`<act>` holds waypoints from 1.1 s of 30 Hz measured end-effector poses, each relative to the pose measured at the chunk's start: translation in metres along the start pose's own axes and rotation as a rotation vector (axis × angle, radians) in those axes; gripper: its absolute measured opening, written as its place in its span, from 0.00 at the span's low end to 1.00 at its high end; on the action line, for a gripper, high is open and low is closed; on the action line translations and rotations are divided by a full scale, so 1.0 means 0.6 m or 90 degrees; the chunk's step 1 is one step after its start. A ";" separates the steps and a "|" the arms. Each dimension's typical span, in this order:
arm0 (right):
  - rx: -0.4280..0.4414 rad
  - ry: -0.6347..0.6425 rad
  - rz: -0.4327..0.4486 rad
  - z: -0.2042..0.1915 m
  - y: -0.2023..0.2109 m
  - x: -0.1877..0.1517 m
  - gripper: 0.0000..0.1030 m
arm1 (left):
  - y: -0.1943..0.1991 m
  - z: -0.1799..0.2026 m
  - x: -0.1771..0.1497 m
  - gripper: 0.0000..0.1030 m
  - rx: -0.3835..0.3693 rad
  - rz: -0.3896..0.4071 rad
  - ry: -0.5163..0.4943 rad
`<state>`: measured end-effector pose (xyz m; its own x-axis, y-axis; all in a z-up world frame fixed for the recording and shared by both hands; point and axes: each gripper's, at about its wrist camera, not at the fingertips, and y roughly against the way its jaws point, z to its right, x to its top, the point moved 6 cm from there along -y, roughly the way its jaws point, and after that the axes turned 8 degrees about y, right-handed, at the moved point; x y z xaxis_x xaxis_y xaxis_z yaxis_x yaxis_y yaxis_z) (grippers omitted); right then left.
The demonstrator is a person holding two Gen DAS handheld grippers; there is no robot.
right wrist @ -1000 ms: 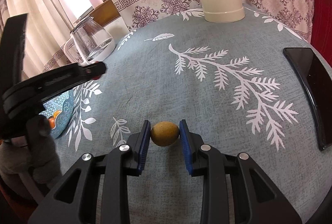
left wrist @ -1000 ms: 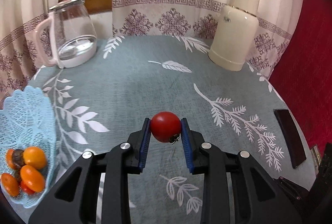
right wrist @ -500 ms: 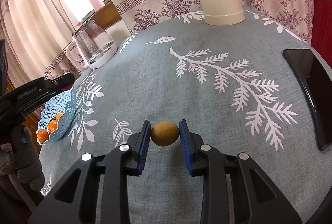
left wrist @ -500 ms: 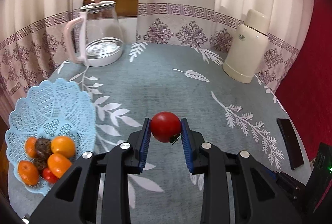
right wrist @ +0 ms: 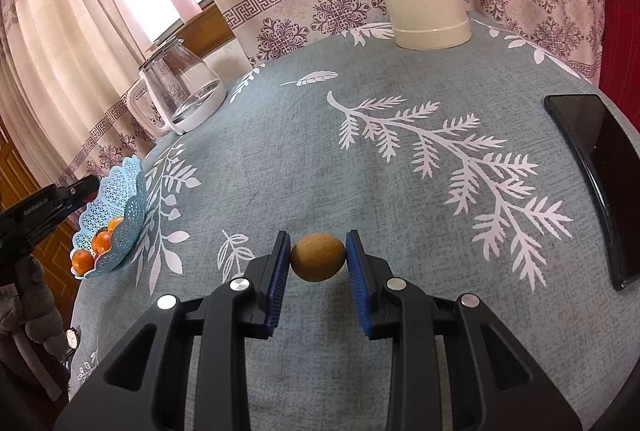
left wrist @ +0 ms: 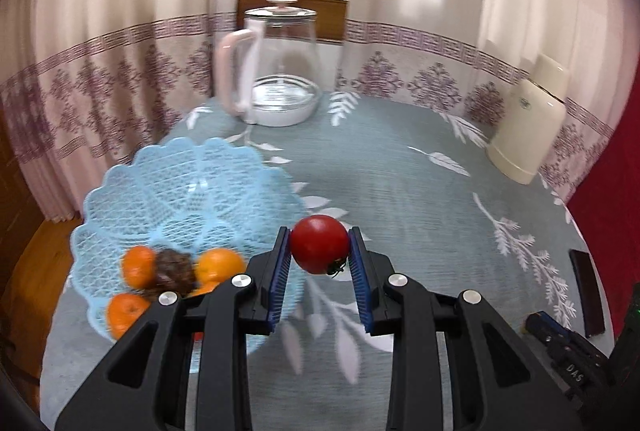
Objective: Organize fruits
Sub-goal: 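Carry the red tomato into the blue basket and open the left tool, then carry the kiwi into the blue basket and open the right tool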
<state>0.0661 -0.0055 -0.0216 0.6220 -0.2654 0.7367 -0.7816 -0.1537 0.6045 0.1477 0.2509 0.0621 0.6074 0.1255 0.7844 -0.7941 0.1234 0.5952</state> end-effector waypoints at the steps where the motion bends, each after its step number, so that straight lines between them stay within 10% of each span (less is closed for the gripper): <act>1: 0.000 0.000 0.000 0.000 0.000 0.000 0.28 | 0.003 -0.015 0.002 0.29 0.008 0.003 0.008; 21: -0.003 0.000 -0.001 0.001 -0.001 0.000 0.28 | 0.009 -0.153 0.003 0.29 0.089 0.006 0.085; 26: -0.003 0.000 0.000 0.001 -0.001 0.000 0.28 | 0.007 -0.173 0.005 0.51 0.104 0.009 0.106; 33: -0.003 0.000 0.000 0.001 -0.001 0.000 0.28 | 0.016 -0.193 0.003 0.54 0.116 0.019 0.119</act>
<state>0.0668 -0.0058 -0.0219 0.6220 -0.2652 0.7367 -0.7814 -0.1493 0.6059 0.1435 0.3664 0.0490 0.5642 0.3080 0.7660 -0.7921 -0.0597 0.6075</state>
